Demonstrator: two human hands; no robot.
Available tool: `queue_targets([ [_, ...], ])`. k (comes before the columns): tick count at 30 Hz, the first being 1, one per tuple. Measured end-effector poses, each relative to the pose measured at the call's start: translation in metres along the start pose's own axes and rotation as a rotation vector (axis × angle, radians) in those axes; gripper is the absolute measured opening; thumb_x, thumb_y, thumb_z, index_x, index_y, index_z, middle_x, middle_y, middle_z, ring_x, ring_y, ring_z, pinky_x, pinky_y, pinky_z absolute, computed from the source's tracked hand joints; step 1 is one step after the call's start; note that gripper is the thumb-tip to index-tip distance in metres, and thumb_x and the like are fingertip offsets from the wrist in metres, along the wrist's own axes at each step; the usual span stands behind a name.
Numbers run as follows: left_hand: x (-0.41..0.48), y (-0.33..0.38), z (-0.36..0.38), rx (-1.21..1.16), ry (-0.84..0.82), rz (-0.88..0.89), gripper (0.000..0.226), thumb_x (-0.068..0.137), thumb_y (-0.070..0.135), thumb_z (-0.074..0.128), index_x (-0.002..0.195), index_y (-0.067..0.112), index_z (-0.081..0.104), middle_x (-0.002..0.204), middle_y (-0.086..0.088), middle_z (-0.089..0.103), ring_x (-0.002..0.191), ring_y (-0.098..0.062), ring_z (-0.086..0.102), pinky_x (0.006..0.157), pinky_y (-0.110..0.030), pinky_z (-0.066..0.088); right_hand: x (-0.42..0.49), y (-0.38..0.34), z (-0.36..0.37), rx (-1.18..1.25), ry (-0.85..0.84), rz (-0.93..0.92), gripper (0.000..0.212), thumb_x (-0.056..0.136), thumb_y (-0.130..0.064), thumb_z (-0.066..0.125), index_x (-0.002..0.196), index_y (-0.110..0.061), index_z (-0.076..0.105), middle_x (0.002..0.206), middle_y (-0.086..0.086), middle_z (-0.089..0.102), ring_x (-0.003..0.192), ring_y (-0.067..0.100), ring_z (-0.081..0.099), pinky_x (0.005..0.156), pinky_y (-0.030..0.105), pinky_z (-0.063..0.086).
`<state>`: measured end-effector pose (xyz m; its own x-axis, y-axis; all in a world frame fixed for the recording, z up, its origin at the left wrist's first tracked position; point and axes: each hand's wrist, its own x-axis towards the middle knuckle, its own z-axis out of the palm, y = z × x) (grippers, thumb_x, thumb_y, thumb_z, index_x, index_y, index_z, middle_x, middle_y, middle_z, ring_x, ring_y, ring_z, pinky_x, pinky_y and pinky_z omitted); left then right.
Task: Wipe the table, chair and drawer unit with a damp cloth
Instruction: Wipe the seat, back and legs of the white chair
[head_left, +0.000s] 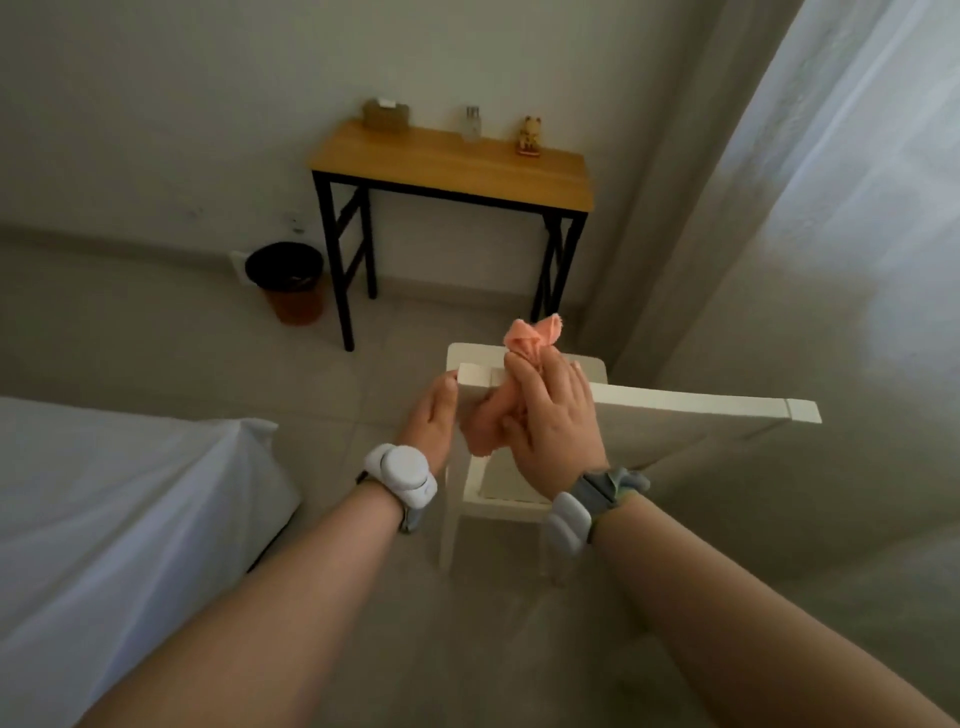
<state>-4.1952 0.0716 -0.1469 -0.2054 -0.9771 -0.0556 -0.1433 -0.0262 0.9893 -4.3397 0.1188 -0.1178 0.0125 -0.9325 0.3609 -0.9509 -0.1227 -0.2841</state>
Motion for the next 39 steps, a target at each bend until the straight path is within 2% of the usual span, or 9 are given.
queue_targets([
  [3, 0.004, -0.007, -0.004, 0.019, -0.027, 0.051, 0.039, 0.097, 0.046, 0.025, 0.103, 0.031, 0.06, 0.097, 0.018, 0.063, 0.087, 0.011, 0.059, 0.073, -0.008, 0.044, 0.01, -0.016, 0.012, -0.026, 0.115, -0.077, 0.053, 0.083, -0.027, 0.048, 0.135, -0.016, 0.048, 0.139, 0.016, 0.046, 0.13, 0.037, 0.042, 0.112, 0.045, 0.02],
  [8, 0.01, -0.021, -0.004, -0.053, -0.037, 0.197, 0.034, 0.1, 0.036, 0.028, 0.105, 0.019, 0.057, 0.093, 0.015, 0.061, 0.082, 0.015, 0.056, 0.072, -0.002, 0.042, 0.004, -0.008, 0.038, -0.202, 0.314, -0.313, 0.082, 0.063, -0.018, 0.083, 0.136, -0.019, 0.046, 0.144, 0.01, 0.041, 0.138, 0.037, 0.03, 0.114, 0.051, 0.012],
  [13, 0.028, -0.051, 0.001, -0.172, 0.011, 0.294, 0.032, 0.101, 0.026, 0.033, 0.108, 0.017, 0.064, 0.103, 0.006, 0.068, 0.1, -0.004, 0.062, 0.082, -0.012, 0.047, 0.011, 0.014, 0.067, -0.275, 0.589, -0.57, 0.069, 0.075, -0.012, 0.076, 0.133, -0.014, 0.04, 0.143, 0.007, 0.029, 0.145, 0.024, 0.001, 0.12, 0.044, 0.005],
  [17, 0.041, -0.078, 0.008, -0.309, 0.044, 0.41, 0.038, 0.102, 0.025, 0.029, 0.107, 0.019, 0.066, 0.108, 0.0, 0.069, 0.107, -0.015, 0.062, 0.096, -0.036, 0.046, 0.013, 0.021, 0.084, -0.326, 0.701, -0.614, 0.062, 0.08, -0.018, 0.074, 0.136, -0.012, 0.047, 0.147, 0.014, 0.035, 0.14, 0.026, 0.017, 0.117, 0.045, 0.012],
  [21, 0.053, -0.103, 0.014, -0.33, 0.039, 0.6, 0.038, 0.101, 0.031, 0.03, 0.117, 0.019, 0.062, 0.115, -0.003, 0.066, 0.111, -0.019, 0.06, 0.097, -0.04, 0.045, 0.016, 0.022, 0.103, -0.288, 0.902, -0.655, 0.04, 0.094, -0.021, 0.055, 0.133, -0.011, 0.051, 0.143, 0.014, 0.037, 0.135, 0.037, 0.033, 0.113, 0.049, 0.026],
  [29, 0.069, -0.116, 0.018, -0.331, -0.024, 0.806, 0.036, 0.101, 0.034, 0.027, 0.106, 0.032, 0.063, 0.1, 0.014, 0.071, 0.098, -0.004, 0.066, 0.076, -0.022, 0.052, 0.023, 0.037, 0.144, -0.366, 1.03, -0.694, 0.041, 0.098, -0.02, 0.043, 0.138, -0.009, 0.046, 0.145, 0.023, 0.037, 0.137, 0.042, 0.031, 0.115, 0.05, 0.024],
  [31, 0.066, -0.128, 0.022, -0.387, -0.046, 0.823, 0.039, 0.101, 0.038, 0.024, 0.105, 0.033, 0.062, 0.101, 0.016, 0.07, 0.1, 0.0, 0.064, 0.08, -0.02, 0.051, 0.019, 0.043, 0.166, -0.368, 1.008, -0.703, 0.042, 0.097, -0.02, 0.044, 0.138, -0.009, 0.045, 0.147, 0.021, 0.035, 0.138, 0.041, 0.028, 0.114, 0.051, 0.023],
  [33, 0.062, -0.142, 0.027, -0.429, 0.003, 0.807, 0.04, 0.1, 0.04, 0.026, 0.118, 0.026, 0.059, 0.116, 0.009, 0.066, 0.113, -0.005, 0.058, 0.098, -0.028, 0.045, 0.016, 0.048, 0.182, -0.36, 0.959, -0.706, 0.044, 0.095, -0.018, 0.044, 0.139, -0.008, 0.044, 0.147, 0.021, 0.034, 0.139, 0.041, 0.027, 0.115, 0.05, 0.022],
  [39, 0.041, -0.159, 0.054, 0.189, 0.31, 1.206, 0.054, 0.096, 0.022, 0.032, 0.147, 0.015, 0.015, 0.155, -0.001, 0.016, 0.144, -0.011, 0.015, 0.119, -0.033, 0.016, 0.01, 0.073, 0.17, -0.514, 1.042, -0.679, 0.053, 0.075, -0.022, 0.073, 0.125, -0.011, 0.061, 0.134, 0.015, 0.054, 0.126, 0.035, 0.049, 0.094, 0.04, 0.043],
])
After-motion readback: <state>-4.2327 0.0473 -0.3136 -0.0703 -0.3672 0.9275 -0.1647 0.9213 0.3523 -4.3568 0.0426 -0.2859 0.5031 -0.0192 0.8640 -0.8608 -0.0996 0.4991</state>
